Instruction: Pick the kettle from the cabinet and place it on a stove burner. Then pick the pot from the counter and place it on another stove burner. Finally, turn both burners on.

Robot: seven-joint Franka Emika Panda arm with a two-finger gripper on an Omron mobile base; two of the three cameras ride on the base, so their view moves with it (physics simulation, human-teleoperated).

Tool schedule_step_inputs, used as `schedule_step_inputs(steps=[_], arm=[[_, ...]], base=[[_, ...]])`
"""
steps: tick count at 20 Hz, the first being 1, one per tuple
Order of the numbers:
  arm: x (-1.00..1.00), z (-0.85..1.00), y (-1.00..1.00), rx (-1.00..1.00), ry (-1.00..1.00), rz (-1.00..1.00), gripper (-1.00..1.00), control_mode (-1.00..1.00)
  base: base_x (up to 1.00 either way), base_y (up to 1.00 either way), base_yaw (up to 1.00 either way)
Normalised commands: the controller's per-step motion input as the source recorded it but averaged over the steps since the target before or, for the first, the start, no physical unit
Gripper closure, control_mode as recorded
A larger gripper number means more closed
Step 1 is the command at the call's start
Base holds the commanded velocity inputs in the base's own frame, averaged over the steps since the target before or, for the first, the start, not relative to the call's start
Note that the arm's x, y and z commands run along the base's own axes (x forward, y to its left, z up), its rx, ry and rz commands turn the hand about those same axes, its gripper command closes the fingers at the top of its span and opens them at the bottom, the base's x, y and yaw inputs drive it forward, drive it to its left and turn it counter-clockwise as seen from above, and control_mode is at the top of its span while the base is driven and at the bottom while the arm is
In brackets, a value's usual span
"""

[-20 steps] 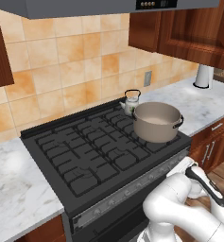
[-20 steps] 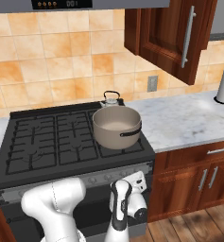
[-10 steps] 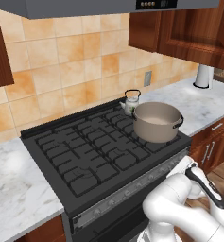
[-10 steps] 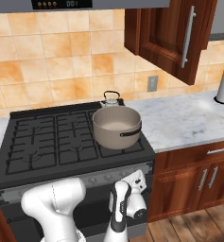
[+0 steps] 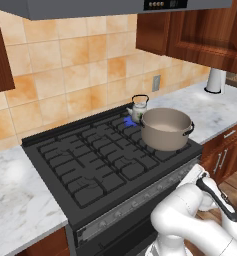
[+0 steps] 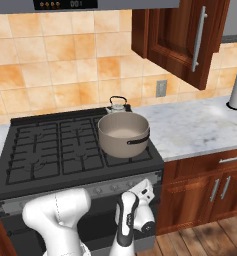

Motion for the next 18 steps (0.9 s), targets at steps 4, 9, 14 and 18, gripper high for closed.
schedule_step_inputs(steps=[4,9,14,18], arm=[[0.00,0.00,0.00,-0.25,-0.09,0.10,1.00,-1.00],[-0.01,0.00,0.00,-0.17,-0.04,0.07,1.00,-1.00],[0.00,0.00,0.00,0.00,0.01,0.00,-1.00,-1.00],[-0.06,0.00,-0.01,0.01,-0.04,0.01,-1.00,-1.00]], base=[[0.00,0.00,0.00],[0.00,0.00,0.00],[0.00,0.00,0.00],[0.00,0.00,0.00]])
